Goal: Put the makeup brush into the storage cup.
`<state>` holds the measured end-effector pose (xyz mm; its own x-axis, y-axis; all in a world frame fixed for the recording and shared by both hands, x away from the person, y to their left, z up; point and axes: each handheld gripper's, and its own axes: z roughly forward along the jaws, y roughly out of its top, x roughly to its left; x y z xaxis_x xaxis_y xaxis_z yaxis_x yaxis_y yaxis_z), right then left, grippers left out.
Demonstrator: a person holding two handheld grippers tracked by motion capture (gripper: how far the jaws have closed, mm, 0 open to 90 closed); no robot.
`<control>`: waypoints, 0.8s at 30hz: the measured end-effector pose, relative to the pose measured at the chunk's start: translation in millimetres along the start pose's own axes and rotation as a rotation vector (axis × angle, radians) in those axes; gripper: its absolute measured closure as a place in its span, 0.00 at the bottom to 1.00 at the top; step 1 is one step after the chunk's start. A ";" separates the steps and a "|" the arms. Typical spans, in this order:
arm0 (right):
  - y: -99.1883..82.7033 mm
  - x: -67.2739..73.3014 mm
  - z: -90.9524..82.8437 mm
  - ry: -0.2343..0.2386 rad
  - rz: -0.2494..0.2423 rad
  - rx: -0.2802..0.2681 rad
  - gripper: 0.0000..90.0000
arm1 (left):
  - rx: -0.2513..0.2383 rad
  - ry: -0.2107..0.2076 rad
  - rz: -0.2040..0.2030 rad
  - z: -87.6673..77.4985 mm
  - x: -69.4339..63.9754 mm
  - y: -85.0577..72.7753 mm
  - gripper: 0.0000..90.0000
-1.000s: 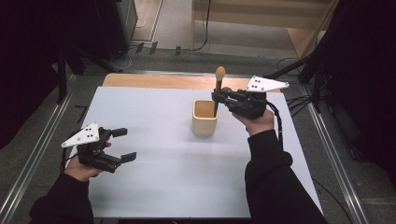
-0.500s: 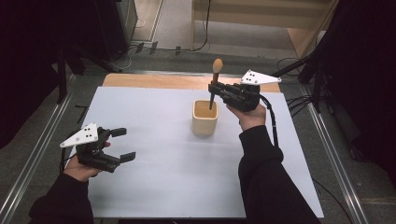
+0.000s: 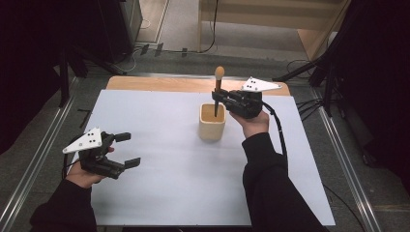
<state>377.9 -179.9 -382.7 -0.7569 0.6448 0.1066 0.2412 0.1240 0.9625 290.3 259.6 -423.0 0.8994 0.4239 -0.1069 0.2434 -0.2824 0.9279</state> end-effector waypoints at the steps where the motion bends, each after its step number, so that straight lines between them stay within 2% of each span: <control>1: -0.8 0.0 0.9 0.001 0.002 0.000 0.88 | 0.000 0.001 0.000 -0.1 0.0 0.0 0.07; 4: -4.6 -0.1 2.3 -0.010 -0.002 -0.002 0.88 | -0.001 0.002 -0.002 -0.3 0.1 0.0 0.07; 8: -13.3 -3.0 2.2 -0.022 0.019 0.004 0.88 | 0.003 0.001 -0.003 -0.1 0.2 0.1 0.07; 11: -18.4 -4.1 2.3 -0.026 0.028 0.016 0.88 | -0.007 -0.015 -0.019 0.1 0.2 0.7 0.07; 13: -21.4 -4.1 1.7 -0.027 0.028 0.003 0.88 | -0.014 -0.010 -0.010 -0.2 -0.2 1.0 0.07; 24: -31.2 -4.2 5.9 -0.035 0.040 0.032 0.88 | -0.007 -0.007 -0.012 -0.2 0.2 0.6 0.07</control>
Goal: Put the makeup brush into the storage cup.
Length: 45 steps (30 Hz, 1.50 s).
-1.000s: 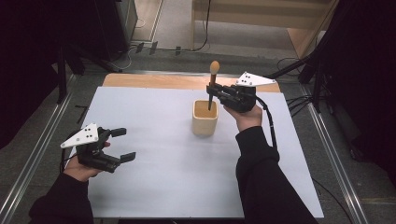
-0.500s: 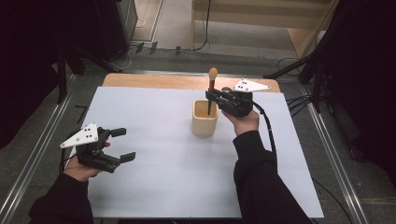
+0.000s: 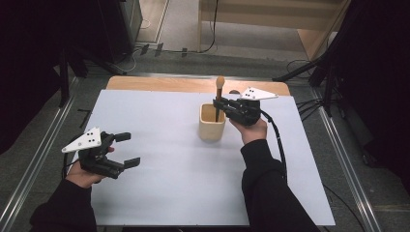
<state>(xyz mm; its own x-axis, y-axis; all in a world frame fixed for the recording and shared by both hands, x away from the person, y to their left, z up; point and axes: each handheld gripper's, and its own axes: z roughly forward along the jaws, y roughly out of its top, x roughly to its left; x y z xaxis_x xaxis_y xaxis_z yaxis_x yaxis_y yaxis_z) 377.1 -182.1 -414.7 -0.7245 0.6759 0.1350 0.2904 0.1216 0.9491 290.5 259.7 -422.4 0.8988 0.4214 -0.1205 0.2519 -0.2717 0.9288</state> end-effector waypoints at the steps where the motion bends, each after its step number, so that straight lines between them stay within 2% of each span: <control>1: -0.5 0.1 0.5 0.002 0.003 0.000 0.88 | 0.000 0.000 0.000 0.1 0.0 0.0 0.07; 14: -10.7 0.5 4.4 -0.009 0.013 0.009 0.88 | 0.001 0.002 0.001 -0.1 0.2 0.0 0.07; 17: -10.8 0.0 3.8 -0.003 0.019 0.006 0.87 | 0.001 0.002 0.002 -0.1 0.3 0.0 0.07; 18: -10.4 -0.1 3.5 0.013 0.016 0.007 0.85 | 0.001 0.001 0.003 -0.3 0.5 -0.1 0.07; 19: -10.4 -0.1 3.0 0.027 0.007 -0.006 0.70 | -0.002 0.002 0.003 -0.3 0.6 -0.1 0.07; 20: -10.0 0.0 2.7 0.037 0.004 -0.023 0.49 | -0.001 0.003 0.002 -0.6 0.6 -0.1 0.07; 22: -8.9 1.1 2.9 -0.016 0.021 -0.022 0.21 | -0.001 0.005 0.002 -0.7 0.7 -0.1 0.07; 23: -8.5 1.4 3.2 -0.043 0.030 -0.019 0.12 | -0.001 0.004 0.002 -0.7 0.7 -0.1 0.07; 26: -8.5 2.6 2.7 -0.084 0.021 0.009 0.00 | -0.001 0.003 0.003 -0.3 0.5 -0.1 0.07; 35: -8.0 3.4 -2.6 -0.057 0.035 0.004 0.00 | -0.001 0.005 0.004 -0.4 0.2 -0.1 0.07; 39: -7.0 5.4 -5.2 -0.050 0.027 0.004 0.00 | 0.000 0.006 0.002 -0.7 0.5 -0.1 0.07; 42: -6.9 6.7 -7.8 -0.062 0.014 0.003 0.00 | -0.001 0.006 0.002 -0.8 0.6 -0.2 0.07; 45: -8.2 6.5 -11.6 -0.057 0.025 -0.002 0.00 | 0.002 0.004 0.002 -0.5 0.5 -0.1 0.07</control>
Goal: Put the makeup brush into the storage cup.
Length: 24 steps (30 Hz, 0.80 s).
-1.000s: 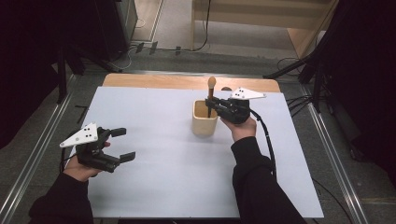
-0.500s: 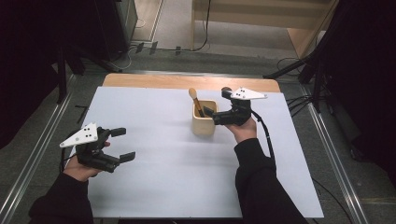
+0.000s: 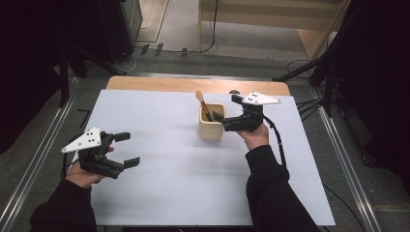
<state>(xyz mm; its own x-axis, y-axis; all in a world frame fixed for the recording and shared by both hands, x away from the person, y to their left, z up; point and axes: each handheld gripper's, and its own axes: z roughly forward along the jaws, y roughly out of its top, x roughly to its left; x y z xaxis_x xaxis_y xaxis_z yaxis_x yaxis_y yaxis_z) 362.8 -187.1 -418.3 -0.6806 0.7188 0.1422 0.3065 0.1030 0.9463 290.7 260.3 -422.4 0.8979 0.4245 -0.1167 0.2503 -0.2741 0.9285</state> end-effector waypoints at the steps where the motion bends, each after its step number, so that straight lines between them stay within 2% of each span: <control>1: -1.1 -0.2 -1.4 -0.002 -0.001 -0.003 0.00 | 0.000 0.000 0.001 0.1 -0.1 0.0 0.07; 8: -6.0 2.8 -7.5 -0.009 -0.010 0.018 0.00 | 0.003 0.001 -0.001 0.1 -0.1 0.0 0.07; 24: -15.5 10.3 -20.5 0.032 -0.011 0.036 0.00 | 0.006 0.004 -0.003 0.6 0.6 -0.6 0.07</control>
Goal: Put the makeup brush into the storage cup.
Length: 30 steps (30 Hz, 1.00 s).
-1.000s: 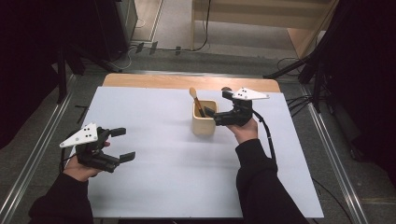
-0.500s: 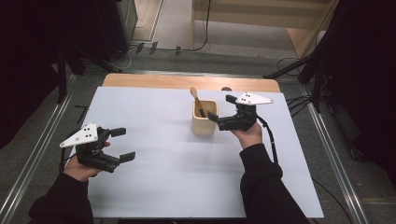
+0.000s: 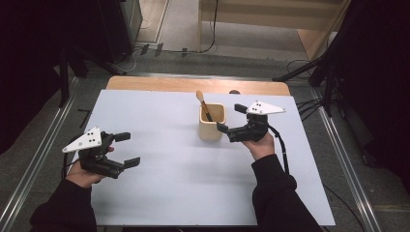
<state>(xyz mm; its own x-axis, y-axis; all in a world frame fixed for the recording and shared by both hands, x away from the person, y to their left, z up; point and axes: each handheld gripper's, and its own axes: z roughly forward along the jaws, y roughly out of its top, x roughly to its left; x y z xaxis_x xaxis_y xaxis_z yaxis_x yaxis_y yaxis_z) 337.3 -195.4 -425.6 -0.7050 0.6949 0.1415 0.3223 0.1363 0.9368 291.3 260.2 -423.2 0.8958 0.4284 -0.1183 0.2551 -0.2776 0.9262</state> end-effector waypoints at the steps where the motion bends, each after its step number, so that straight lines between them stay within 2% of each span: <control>1: -0.7 0.9 -0.8 0.002 -0.002 0.000 0.00 | 0.000 0.000 0.000 0.0 0.1 0.0 0.07; 21: -8.4 17.7 -15.7 0.042 -0.027 -0.003 0.00 | 0.005 0.011 -0.006 -2.5 1.9 -2.2 0.07; 30: -13.9 21.7 -28.1 0.067 -0.044 -0.003 0.02 | -0.002 0.016 -0.012 -3.4 2.7 -3.0 0.06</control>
<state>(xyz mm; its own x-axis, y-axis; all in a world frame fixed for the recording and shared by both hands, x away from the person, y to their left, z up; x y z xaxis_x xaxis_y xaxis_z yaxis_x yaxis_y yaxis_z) 299.8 -202.1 -426.6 -0.7592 0.6396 0.1206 0.2879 0.1637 0.9436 291.7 265.1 -425.1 0.8868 0.4454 -0.1233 0.2648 -0.2710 0.9254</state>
